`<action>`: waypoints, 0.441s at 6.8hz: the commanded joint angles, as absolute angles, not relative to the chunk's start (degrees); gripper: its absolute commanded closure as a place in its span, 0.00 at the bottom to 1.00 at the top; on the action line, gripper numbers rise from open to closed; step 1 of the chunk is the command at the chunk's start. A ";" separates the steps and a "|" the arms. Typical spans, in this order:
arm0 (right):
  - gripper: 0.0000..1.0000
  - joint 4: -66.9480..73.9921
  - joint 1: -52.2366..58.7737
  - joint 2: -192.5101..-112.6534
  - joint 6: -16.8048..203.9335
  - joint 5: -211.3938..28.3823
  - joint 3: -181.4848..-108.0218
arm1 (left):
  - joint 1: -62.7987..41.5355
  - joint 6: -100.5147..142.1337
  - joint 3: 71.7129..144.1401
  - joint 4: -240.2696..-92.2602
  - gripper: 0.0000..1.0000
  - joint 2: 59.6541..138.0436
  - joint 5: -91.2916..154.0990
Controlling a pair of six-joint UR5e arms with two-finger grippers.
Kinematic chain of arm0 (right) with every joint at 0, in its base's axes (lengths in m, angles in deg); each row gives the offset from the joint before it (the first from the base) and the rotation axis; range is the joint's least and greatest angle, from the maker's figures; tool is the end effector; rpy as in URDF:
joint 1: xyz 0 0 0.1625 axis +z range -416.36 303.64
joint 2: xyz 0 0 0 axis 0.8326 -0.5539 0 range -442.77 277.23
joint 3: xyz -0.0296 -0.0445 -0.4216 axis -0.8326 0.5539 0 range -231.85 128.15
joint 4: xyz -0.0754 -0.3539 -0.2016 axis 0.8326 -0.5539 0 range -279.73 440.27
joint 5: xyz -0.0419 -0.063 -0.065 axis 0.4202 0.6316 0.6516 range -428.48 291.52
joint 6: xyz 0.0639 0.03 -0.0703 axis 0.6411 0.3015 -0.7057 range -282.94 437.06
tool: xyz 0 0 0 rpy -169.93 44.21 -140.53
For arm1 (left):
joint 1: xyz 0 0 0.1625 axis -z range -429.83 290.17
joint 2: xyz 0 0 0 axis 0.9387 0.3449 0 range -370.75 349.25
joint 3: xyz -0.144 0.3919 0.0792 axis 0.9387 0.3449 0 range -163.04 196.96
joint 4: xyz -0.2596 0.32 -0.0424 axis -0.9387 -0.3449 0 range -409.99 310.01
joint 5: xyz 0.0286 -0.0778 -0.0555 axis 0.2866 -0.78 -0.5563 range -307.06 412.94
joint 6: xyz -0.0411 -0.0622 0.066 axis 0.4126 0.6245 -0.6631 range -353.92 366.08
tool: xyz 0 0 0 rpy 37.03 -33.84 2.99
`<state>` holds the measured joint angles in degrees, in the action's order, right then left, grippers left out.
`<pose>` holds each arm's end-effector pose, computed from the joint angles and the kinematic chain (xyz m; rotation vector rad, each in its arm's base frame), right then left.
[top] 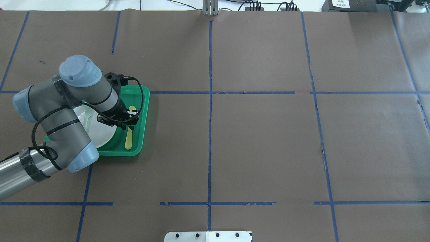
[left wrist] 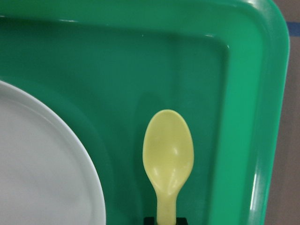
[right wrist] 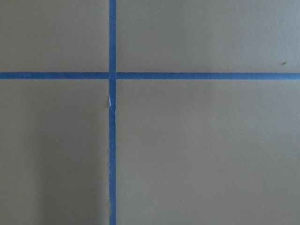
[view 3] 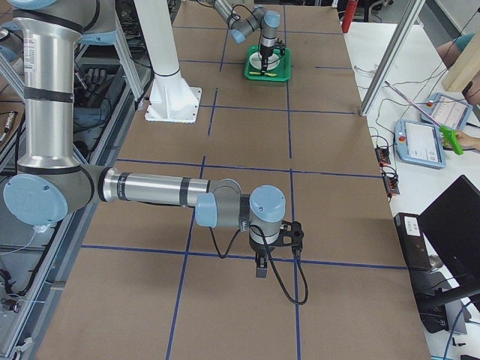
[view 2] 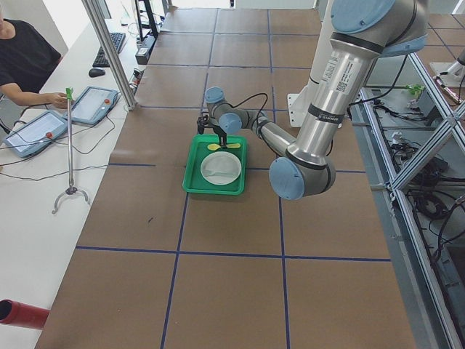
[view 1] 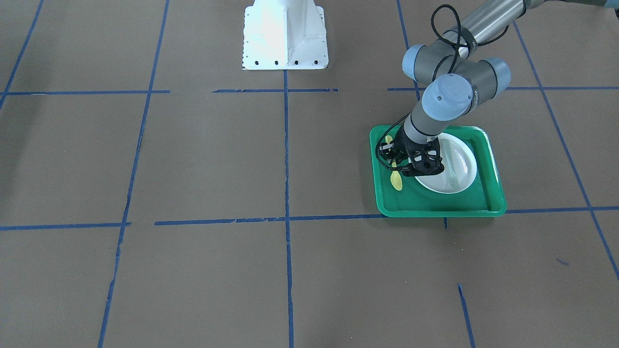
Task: Place spoon
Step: 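Lift the spoon off the plate and lower it onto the tray beside the plate, then open the left gripper and raise it away from the tray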
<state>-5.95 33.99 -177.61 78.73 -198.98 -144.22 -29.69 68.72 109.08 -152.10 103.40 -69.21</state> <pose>0.0714 -0.4571 0.6762 0.0141 -0.7070 0.0257 0.4498 -0.4843 0.3808 -0.0864 0.8406 -0.0218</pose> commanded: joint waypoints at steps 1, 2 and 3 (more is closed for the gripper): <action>0.00 -5.95 33.99 -177.61 78.73 -198.91 -144.22 | -29.05 68.57 110.03 -152.03 0.05 103.51 -65.74; 0.00 -5.95 33.99 -177.61 78.73 -198.91 -144.22 | -25.39 67.87 111.43 -151.59 0.05 103.43 -66.41; 0.00 -5.95 33.99 -177.61 78.73 -199.00 -144.22 | -20.22 63.78 115.09 -149.41 0.05 102.90 -66.59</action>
<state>-5.95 33.99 -177.61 78.73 -198.94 -144.22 -25.15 67.02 111.89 -151.16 103.30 -66.57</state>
